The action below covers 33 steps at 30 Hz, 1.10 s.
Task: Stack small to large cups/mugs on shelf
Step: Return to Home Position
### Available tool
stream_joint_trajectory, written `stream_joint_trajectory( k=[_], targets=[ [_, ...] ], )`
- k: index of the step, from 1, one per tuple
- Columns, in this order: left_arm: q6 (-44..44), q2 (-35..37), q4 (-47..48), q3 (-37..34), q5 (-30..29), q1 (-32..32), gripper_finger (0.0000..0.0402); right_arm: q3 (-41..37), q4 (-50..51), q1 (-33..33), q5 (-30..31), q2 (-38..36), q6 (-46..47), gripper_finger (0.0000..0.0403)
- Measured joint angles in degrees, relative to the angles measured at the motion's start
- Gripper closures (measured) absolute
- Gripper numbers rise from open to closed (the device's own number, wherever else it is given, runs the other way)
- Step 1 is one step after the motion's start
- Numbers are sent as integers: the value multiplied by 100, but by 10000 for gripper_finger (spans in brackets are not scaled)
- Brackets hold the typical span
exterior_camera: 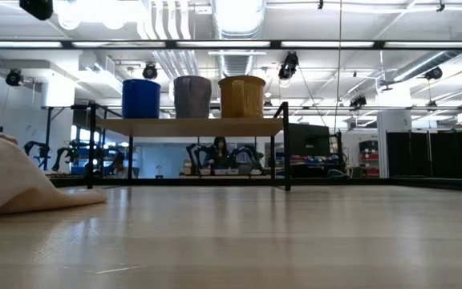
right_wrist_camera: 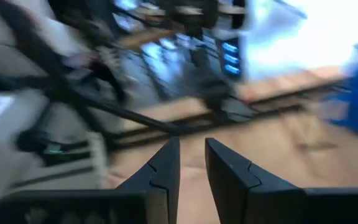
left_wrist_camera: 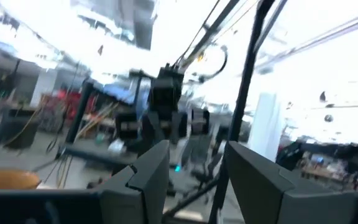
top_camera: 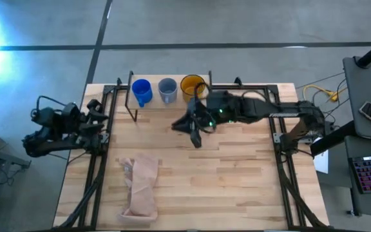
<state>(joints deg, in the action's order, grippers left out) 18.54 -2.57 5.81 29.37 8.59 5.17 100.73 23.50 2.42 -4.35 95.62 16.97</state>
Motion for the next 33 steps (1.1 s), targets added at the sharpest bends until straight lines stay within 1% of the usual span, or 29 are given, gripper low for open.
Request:
stream_joint_trajectory(
  k=[2,4,6,10,13,17,22,24,27,30,33],
  targets=[
    [14,91,-402,-308,16,0,256,-644,-762,2,-269,-182,85,334],
    [22,85,-592,-549,103,0,256,-1226,-1102,6,-308,-423,199,334],
    [22,70,-687,-639,278,0,256,-1803,-1545,-7,-231,-738,325,333],
    [12,-80,-661,-875,541,0,256,-2965,-2726,-14,-145,-1600,262,328],
    [18,-29,-587,-1046,582,-2,256,-3886,-3366,-2,-135,-2222,239,326],
    [102,98,-258,-1264,599,0,256,-4980,-3982,-20,153,-2929,258,327],
    [217,68,-160,-1353,613,0,256,-6062,-4423,-126,292,-3640,500,332],
    [316,88,84,-1427,611,-2,256,-6429,-4659,-147,309,-3851,597,333],
    [497,100,285,-1463,612,-1,256,-6875,-4958,-164,337,-4144,666,330],
    [626,92,525,-1482,602,0,256,-7250,-4972,-170,461,-4359,729,326],
    [657,97,738,-1476,449,0,256,-7581,-5016,-175,574,-4580,858,325]
  ],
)
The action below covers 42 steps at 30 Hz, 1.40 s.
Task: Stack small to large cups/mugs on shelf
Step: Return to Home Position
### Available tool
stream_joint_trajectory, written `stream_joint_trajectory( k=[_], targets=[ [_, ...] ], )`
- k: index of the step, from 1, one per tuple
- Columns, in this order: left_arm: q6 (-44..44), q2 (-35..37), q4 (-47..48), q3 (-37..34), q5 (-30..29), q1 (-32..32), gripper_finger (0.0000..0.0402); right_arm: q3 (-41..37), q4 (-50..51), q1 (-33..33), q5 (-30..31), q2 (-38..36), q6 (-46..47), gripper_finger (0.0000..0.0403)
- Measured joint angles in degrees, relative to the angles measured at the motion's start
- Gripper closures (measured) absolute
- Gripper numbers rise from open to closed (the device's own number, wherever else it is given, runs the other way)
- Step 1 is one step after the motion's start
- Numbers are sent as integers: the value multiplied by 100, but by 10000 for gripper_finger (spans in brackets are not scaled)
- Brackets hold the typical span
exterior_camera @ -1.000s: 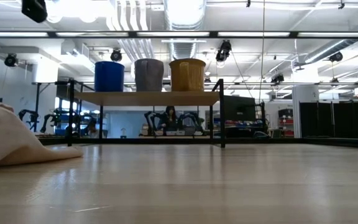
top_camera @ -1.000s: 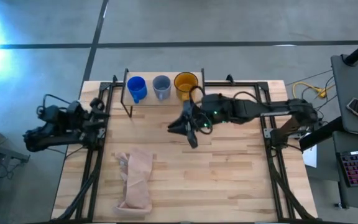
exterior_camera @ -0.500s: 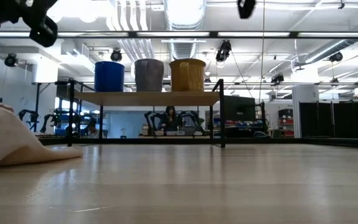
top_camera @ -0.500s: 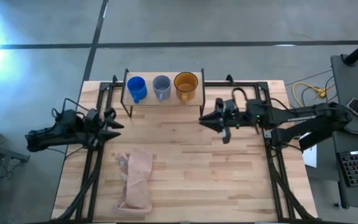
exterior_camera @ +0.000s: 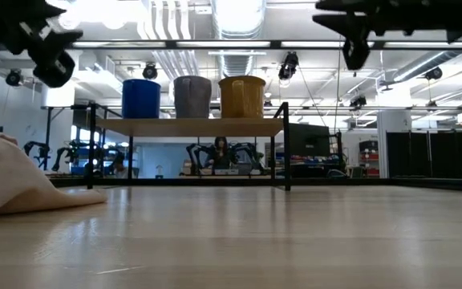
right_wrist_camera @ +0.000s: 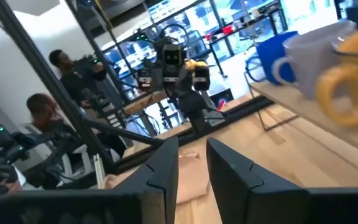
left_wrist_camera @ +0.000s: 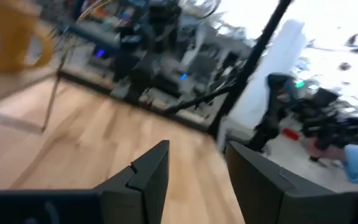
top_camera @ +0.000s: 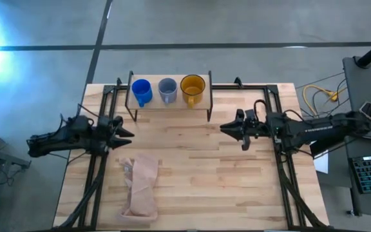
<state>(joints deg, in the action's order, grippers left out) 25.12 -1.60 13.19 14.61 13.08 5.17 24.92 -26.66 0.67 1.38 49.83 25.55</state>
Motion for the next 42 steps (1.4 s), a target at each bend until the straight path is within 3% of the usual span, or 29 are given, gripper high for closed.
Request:
stream_joint_trajectory(
  k=[6,10,17,22,28,32,34,37,42],
  targets=[
    [229,-3,822,-10,-518,0,256,-812,-799,-15,18,-379,58,333],
    [307,6,708,-43,-636,0,256,-1422,-1549,-24,20,-549,85,334],
    [261,6,-1068,-766,-631,0,256,-2014,-2572,-22,20,-625,124,335],
    [298,4,-2414,-1405,-587,0,256,-2081,-2663,-22,23,-625,119,335],
    [154,-29,-2200,-1412,-589,0,256,-2295,-2546,-22,23,-617,108,335],
    [310,-55,-1730,-1412,-590,-1,256,-2362,-2183,-22,23,-615,1080,335],
    [422,-57,-1586,-1414,-591,-1,256,-2364,-2285,-14,-198,-612,700,335],
    [449,-53,-1556,-1416,-610,-2,256,-2364,-2778,-28,-1033,-639,-77,335],
    [453,-64,-1531,-1418,-803,-2,256,-2445,-2901,-68,-1198,-615,-501,335]
  ],
)
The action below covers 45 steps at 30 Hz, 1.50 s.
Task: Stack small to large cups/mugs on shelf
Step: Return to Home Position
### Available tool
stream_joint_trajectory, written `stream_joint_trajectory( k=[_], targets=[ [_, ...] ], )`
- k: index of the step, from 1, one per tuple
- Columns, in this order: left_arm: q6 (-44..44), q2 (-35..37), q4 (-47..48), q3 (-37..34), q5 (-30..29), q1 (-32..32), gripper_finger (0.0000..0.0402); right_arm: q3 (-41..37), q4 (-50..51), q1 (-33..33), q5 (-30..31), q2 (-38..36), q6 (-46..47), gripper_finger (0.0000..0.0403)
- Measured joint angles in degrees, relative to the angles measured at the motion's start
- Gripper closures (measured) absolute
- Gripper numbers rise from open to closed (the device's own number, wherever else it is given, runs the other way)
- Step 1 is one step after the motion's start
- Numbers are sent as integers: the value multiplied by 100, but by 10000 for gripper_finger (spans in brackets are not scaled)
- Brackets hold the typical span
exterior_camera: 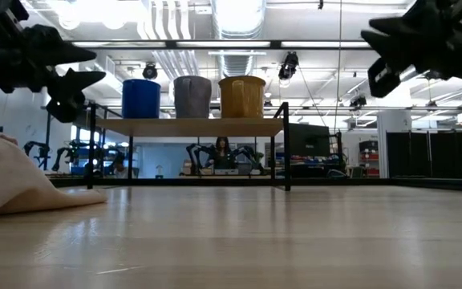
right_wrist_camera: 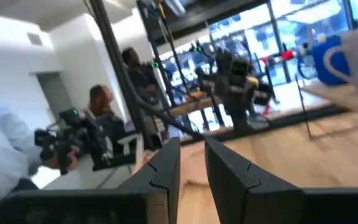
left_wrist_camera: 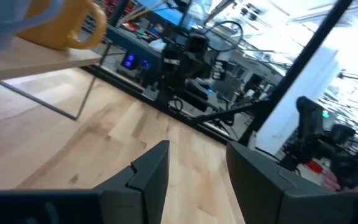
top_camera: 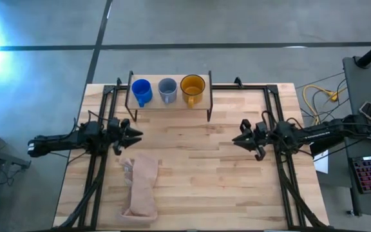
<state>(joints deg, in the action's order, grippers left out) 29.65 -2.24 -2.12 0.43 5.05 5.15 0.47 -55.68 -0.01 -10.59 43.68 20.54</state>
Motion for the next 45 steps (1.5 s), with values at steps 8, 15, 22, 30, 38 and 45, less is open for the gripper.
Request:
stream_joint_trajectory(
  k=[8,15,22,30,38,45],
  targets=[
    [2,-74,42,-5,-115,2,256,2,231,-29,-53,0,-88,335],
    [2,-262,40,-9,-117,2,256,4,965,-29,20,0,-114,335],
    [0,-380,-128,-10,-115,2,256,4,1753,-30,175,0,-110,335],
    [-1,-400,-152,-14,-115,1,256,4,1910,-30,171,0,-110,335],
    [-2,-400,-156,-15,-117,2,256,4,1908,-30,169,0,-108,335],
    [-2,-400,-180,-16,-117,2,256,4,1908,-30,167,0,-108,335]
  ],
)
